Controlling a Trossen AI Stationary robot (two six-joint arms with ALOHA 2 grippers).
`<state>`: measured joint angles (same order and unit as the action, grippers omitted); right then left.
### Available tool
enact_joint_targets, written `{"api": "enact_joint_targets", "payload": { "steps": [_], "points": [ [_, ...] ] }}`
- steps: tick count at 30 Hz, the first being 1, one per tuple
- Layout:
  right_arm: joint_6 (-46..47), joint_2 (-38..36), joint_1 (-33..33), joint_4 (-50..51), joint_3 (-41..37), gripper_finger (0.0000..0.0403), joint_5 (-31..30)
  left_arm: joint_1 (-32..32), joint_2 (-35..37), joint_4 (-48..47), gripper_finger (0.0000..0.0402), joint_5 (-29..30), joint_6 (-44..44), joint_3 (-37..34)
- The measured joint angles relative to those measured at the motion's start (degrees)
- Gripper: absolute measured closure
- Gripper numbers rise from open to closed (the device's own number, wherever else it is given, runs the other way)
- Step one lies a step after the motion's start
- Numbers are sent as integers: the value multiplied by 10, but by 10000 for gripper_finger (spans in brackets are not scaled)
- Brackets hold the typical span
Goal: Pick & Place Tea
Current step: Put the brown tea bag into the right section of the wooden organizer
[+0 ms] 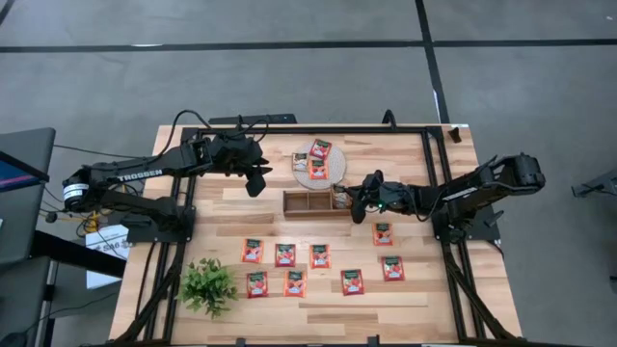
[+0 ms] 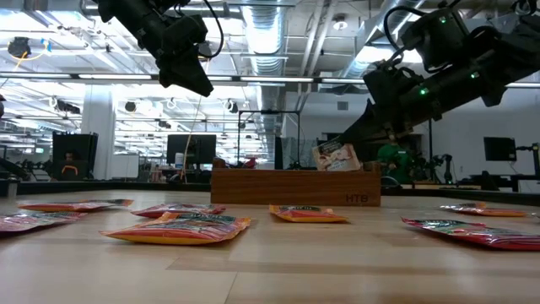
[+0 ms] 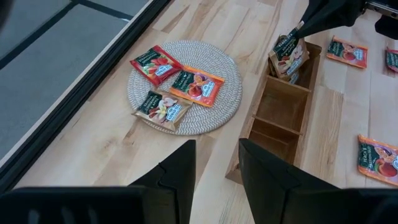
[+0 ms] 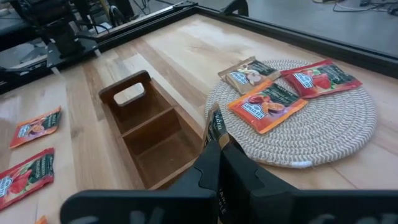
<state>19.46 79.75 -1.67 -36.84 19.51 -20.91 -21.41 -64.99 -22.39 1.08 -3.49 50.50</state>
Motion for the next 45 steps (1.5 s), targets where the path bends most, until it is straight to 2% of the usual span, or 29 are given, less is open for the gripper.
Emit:
{"api": "enact_joint_targets", "payload": {
  "steps": [4, 11, 16, 24, 28, 38, 45],
  "points": [
    [0, 0, 0, 0, 0, 390, 0, 0, 0, 0, 287, 0, 0, 0],
    [0, 0, 2, 10, 0, 335, 1, 0, 0, 0, 287, 0, 0, 0],
    [0, -9, 2, 18, 0, 322, 2, 0, 0, 0, 287, 0, 0, 0],
    [0, -101, 0, 92, 1, 337, -1, 0, 0, 0, 287, 0, 1, 0],
    [-1, -155, -4, 130, 1, 354, -21, 0, 0, 5, 287, 0, 13, 0],
    [-65, -275, -4, 150, 1, 396, -48, 0, -62, 184, 287, 0, 40, 1],
    [-57, -365, -2, 231, 1, 401, -46, 0, -144, 236, 287, 5, 56, 7]
  ]
}}
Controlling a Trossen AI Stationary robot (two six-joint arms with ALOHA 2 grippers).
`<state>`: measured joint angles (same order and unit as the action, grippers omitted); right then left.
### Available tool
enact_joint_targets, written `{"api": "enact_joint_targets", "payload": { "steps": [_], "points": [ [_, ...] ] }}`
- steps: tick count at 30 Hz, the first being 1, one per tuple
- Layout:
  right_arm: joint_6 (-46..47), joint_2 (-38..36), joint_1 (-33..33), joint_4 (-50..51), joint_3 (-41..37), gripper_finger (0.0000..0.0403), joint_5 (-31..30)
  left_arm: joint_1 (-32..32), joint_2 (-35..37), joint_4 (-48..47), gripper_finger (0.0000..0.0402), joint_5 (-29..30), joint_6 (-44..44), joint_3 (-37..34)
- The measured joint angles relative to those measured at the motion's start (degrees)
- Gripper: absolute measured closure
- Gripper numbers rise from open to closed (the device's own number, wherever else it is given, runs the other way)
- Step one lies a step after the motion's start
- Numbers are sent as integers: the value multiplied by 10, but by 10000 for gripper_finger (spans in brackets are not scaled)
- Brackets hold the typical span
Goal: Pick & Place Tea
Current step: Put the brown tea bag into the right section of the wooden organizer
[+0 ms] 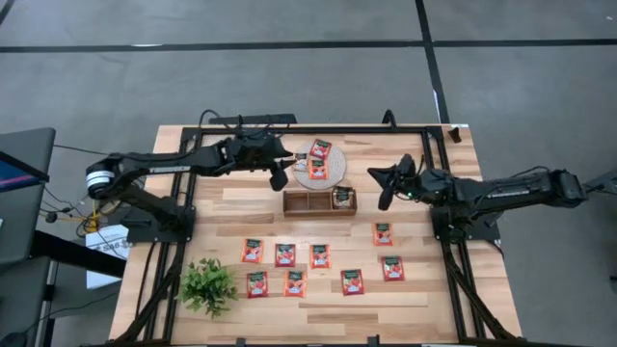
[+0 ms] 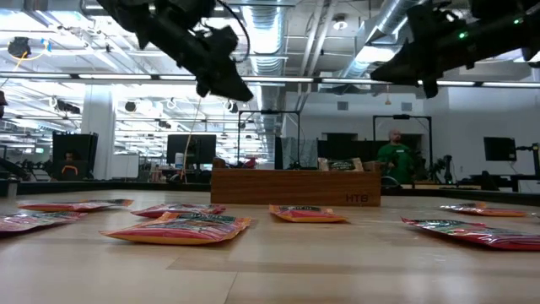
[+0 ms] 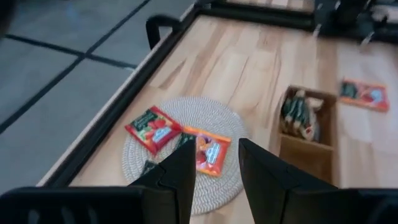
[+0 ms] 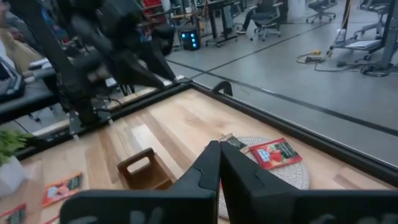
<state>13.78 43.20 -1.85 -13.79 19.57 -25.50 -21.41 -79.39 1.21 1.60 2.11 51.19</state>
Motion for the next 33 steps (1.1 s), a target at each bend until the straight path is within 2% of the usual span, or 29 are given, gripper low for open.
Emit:
{"api": "enact_joint_targets", "payload": {
  "steps": [6, 14, 19, 22, 28, 33],
  "points": [
    [8, -60, 11, 49, 0, 398, 0, -6, -83, -33, 287, 35, 38, 87],
    [8, -113, 19, 101, 0, 398, 2, -47, -204, -190, 287, 48, 52, 298],
    [8, -149, 22, 150, 0, 397, 2, -84, -268, -272, 287, 47, 52, 388],
    [17, -171, 23, 190, 0, 397, 3, -104, -297, -324, 287, 47, 47, 413],
    [28, -216, 23, 234, 0, 397, 24, -124, -331, -428, 287, 50, 44, 414],
    [28, -235, 23, 244, 0, 397, 26, -126, -341, -445, 287, 65, 45, 414]
  ]
}}
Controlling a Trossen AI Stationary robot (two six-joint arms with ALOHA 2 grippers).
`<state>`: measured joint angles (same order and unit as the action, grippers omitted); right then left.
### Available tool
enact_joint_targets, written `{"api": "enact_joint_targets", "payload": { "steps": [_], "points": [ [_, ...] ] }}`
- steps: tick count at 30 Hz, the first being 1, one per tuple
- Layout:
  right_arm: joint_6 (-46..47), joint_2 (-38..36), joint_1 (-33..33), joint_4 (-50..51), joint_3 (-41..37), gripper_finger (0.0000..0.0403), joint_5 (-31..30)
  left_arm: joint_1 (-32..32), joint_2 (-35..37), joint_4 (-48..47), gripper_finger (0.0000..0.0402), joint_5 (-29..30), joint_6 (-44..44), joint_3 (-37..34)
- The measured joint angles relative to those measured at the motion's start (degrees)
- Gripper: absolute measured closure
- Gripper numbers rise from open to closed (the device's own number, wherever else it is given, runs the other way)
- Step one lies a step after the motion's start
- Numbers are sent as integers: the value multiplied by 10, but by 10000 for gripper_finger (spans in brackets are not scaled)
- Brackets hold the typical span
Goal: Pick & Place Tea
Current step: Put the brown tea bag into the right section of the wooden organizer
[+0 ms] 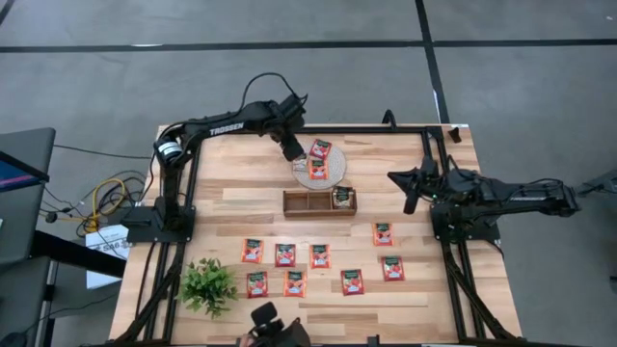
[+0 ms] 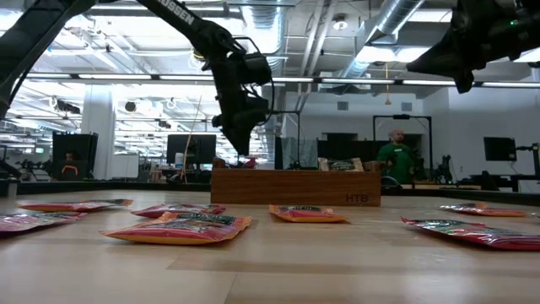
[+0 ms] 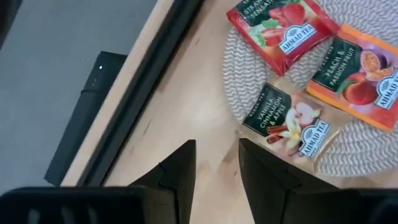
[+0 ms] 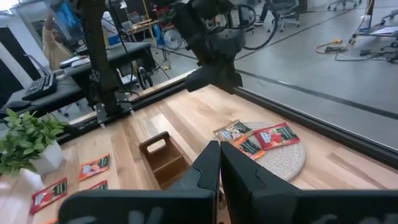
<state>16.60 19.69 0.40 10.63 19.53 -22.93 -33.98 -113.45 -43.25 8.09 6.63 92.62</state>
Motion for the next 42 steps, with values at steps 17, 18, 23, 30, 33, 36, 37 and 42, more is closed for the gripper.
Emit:
{"api": "enact_joint_targets", "payload": {
  "steps": [17, 18, 23, 30, 33, 36, 37, 42],
  "points": [
    [0, 1, 0, 0, 0, 397, 0, 12, 0, 44, 287, 4, 2, 0],
    [-1, 1, 0, -1, 0, 397, 0, 12, 0, 44, 287, -2, 2, 0],
    [0, 1, 0, -1, 0, 397, 0, 11, 0, 43, 287, -38, -27, 0],
    [0, 1, 0, -4, 0, 397, 3, 10, 0, 43, 287, -55, -57, 0],
    [0, 1, 0, -4, 0, 397, 3, 10, -6, 44, 287, -58, -67, 0],
    [3, 1, 0, -4, 0, 397, 3, 10, -25, 39, 287, -60, -81, 0],
    [8, 1, 0, -4, 0, 397, 3, 10, -31, 35, 286, -62, -86, 0],
    [14, 1, 0, -4, 0, 397, 17, 10, -48, 23, 271, -72, -113, 0]
  ]
}}
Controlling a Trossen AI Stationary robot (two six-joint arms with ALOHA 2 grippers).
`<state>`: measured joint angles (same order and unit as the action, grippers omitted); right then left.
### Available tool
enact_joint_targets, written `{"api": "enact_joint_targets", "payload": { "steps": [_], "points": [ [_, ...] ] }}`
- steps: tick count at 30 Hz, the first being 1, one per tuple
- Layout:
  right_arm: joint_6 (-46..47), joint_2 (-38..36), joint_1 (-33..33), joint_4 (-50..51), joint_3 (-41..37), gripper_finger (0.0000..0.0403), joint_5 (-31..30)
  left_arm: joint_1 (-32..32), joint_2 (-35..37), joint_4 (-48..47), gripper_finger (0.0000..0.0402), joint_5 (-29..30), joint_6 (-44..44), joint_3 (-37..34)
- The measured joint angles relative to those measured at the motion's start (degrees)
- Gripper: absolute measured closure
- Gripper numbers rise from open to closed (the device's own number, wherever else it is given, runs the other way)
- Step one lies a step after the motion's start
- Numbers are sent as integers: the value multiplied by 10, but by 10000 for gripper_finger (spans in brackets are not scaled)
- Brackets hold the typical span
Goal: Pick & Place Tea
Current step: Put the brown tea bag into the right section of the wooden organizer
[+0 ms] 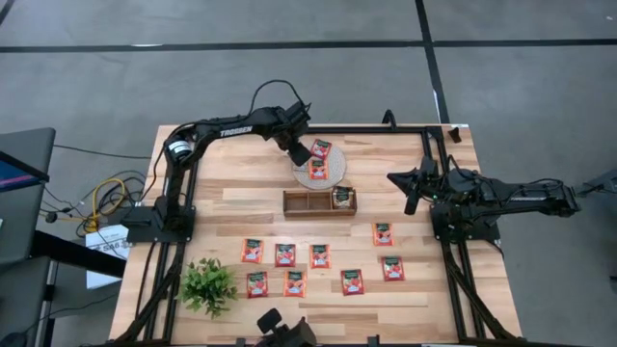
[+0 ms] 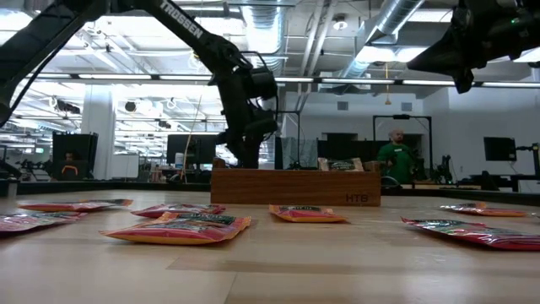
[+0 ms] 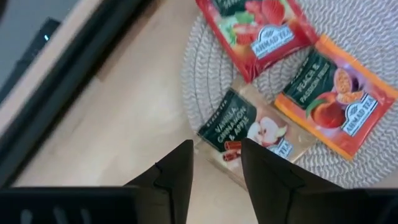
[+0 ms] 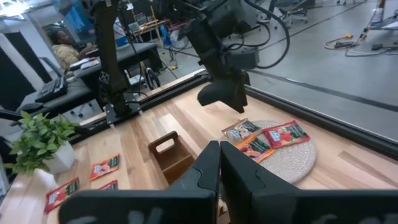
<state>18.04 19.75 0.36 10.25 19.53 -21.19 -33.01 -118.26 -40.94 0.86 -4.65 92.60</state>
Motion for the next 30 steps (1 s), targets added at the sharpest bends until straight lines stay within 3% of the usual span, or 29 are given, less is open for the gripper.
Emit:
{"api": "enact_joint_targets", "payload": {
  "steps": [10, 30],
  "points": [
    [15, 0, 0, 0, 0, 398, 3, -6, 0, 2, 226, 1, -7, 0],
    [21, 0, 0, -6, 0, 398, 9, -28, -34, 0, 224, -12, -27, 0]
  ]
}}
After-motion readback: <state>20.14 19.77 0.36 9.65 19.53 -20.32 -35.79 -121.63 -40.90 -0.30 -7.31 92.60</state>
